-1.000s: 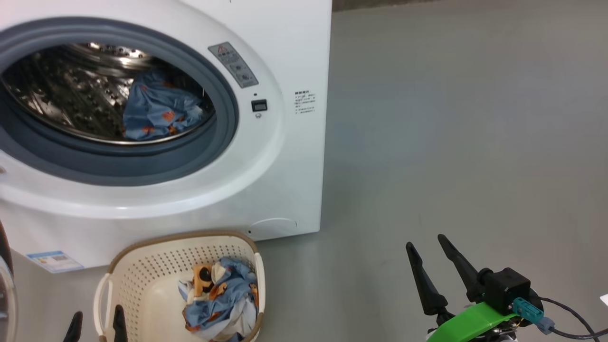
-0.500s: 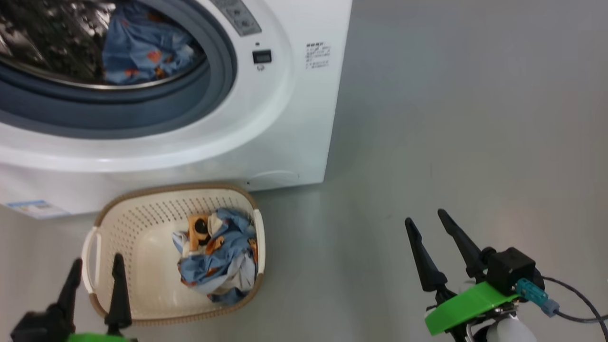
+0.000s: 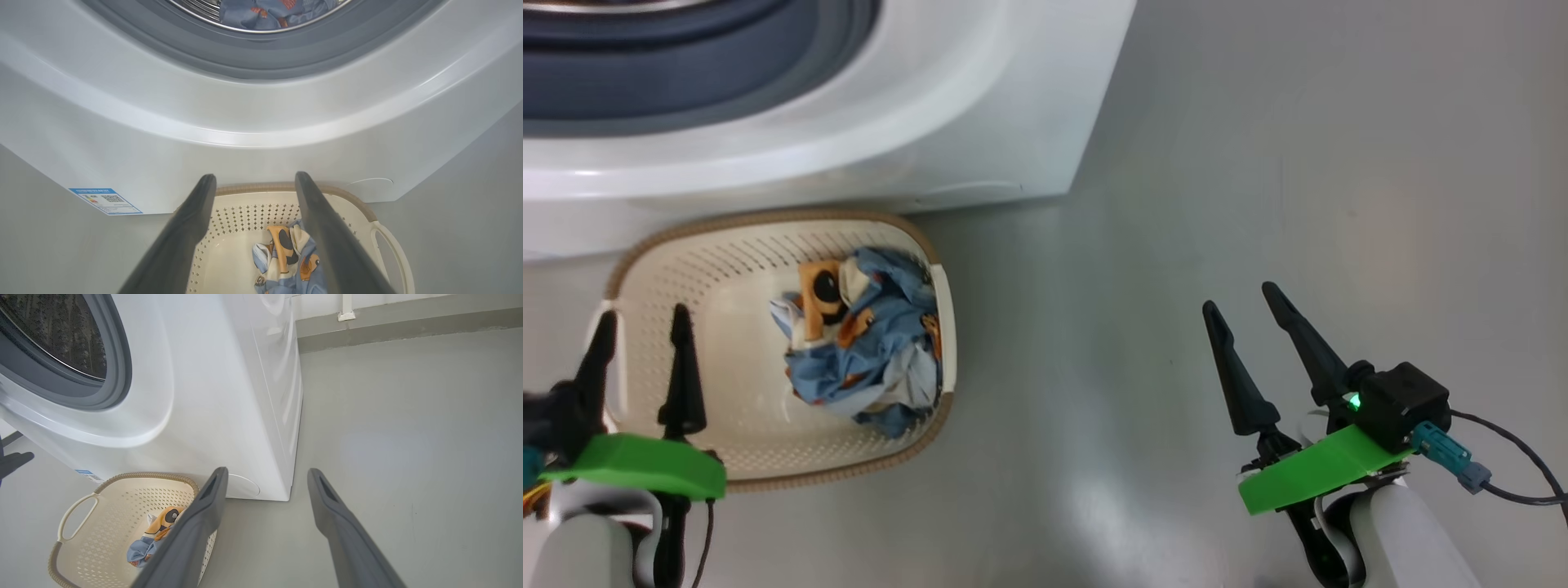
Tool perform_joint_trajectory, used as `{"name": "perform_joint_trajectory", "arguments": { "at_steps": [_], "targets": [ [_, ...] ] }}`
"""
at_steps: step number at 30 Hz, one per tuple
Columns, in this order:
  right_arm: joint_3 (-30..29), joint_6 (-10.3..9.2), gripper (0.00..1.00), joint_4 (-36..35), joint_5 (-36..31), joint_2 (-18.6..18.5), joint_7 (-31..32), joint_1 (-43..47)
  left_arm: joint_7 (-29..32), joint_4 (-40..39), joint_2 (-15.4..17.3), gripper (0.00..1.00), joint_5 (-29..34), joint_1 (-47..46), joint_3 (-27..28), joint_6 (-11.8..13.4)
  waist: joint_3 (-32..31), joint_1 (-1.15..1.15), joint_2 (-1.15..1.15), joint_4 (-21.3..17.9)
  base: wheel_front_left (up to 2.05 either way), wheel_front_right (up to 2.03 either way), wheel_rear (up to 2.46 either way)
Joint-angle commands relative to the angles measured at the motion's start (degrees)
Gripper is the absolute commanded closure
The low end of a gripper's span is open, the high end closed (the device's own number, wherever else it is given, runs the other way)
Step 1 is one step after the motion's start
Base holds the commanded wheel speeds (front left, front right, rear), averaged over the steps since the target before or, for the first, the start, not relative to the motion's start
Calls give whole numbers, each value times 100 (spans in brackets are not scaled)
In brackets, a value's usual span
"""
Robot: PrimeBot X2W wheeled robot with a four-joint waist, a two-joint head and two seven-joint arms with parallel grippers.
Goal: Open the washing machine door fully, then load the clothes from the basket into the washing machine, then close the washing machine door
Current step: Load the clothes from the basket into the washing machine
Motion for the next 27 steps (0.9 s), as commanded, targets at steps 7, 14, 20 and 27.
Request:
{"name": "perform_joint_trajectory", "arguments": {
  "at_steps": [7,14,20,27],
  "targets": [
    [284,10,0,-267,131,12,-27,-133,-37,887,742,0,-392,-644,-467,-13,1126,0,0,-517,0,0,0],
    [403,10,0,-437,238,12,-27,-167,-37,1602,1206,0,-634,-1133,-972,-13,1538,0,0,-770,0,0,0],
    [515,10,0,-596,347,12,-27,-182,-12,2353,1500,0,-1031,-1460,-1412,-14,1862,0,0,-956,0,0,0],
    [630,10,0,-651,519,12,-27,-130,92,2899,1908,0,-1495,-1871,-2116,-14,2131,0,0,-1139,0,0,0]
  ]
}}
